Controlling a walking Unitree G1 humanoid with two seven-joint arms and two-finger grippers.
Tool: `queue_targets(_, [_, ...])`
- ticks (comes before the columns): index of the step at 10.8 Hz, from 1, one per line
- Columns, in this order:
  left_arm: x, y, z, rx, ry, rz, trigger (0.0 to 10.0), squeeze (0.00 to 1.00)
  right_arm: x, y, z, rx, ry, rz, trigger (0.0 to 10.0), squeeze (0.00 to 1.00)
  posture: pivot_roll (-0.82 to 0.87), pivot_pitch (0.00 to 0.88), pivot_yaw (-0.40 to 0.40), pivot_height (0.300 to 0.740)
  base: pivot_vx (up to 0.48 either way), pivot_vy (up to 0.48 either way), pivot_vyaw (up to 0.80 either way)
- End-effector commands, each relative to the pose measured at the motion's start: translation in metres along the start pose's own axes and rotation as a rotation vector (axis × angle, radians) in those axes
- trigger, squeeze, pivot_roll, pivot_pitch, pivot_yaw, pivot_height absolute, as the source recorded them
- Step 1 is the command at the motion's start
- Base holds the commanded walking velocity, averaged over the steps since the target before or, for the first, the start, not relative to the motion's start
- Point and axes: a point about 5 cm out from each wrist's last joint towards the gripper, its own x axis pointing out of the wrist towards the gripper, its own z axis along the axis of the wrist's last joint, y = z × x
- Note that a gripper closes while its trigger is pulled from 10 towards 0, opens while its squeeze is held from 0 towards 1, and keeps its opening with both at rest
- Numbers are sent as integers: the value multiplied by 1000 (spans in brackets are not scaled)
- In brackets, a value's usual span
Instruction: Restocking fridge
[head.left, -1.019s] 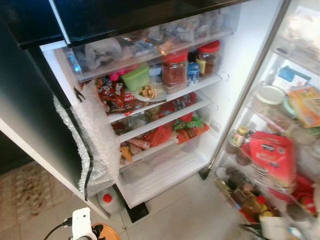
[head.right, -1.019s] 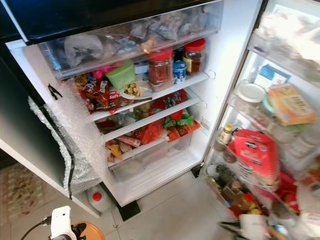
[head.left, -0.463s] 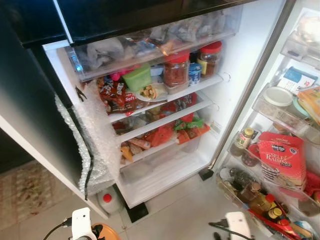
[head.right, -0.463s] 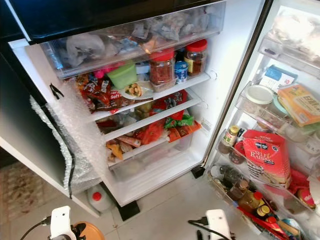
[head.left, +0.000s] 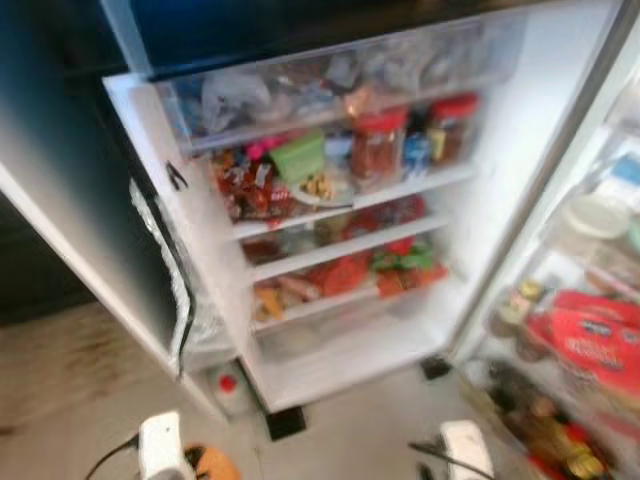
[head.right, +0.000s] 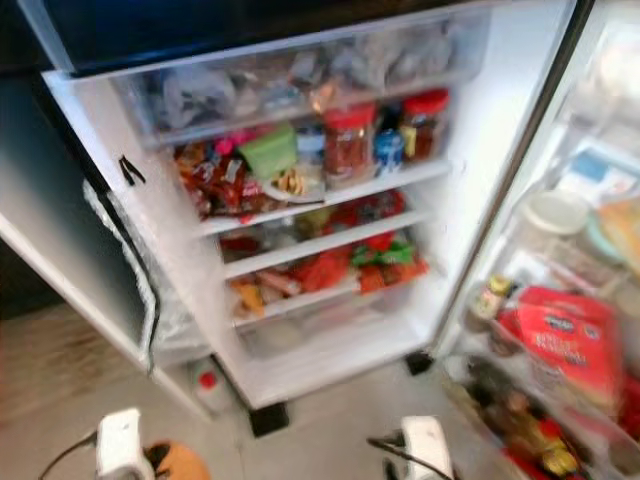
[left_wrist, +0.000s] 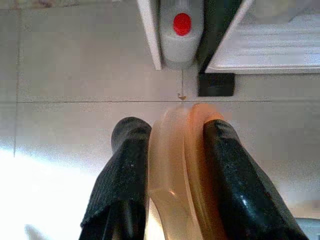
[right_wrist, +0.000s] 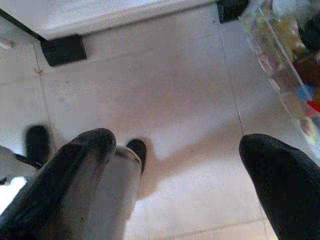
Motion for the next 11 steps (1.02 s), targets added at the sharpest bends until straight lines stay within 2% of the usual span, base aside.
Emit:
queue_targets(1, [-5,4,-26,17,103,11,10000,0,1,5,0,18,-1,7,10000,0,-75,88,24,740,0,-285,0])
queue_targets(4, [-5,2,-23,12,92,4,10000,0,1,6,1,29,-1,-2,10000,0,-77,87,23,740,0,-287,0])
queue_targets(7, [-2,-3,-10,2,32,-20,10000,0,1,7,-1,29,9,2,10000,0,-75,83,21,740,0,-191,0])
queue_targets(8, [2,-11,9,-16,-36,-79,10000,0,0,5,-4,28,17,0,10000,0,-74,84,20,740,0,0,0])
queue_targets(10, [4,-18,41,-96,-181,-135,10000,0,-1,3,-8,30,25,-2,10000,0,-78,82,21,740,0,0,0])
queue_targets(11, [2,-27,83,-146,-359,-218,10000,0,-2,1,-14,32,35,-6,10000,0,-78,78,21,740,0,0,0])
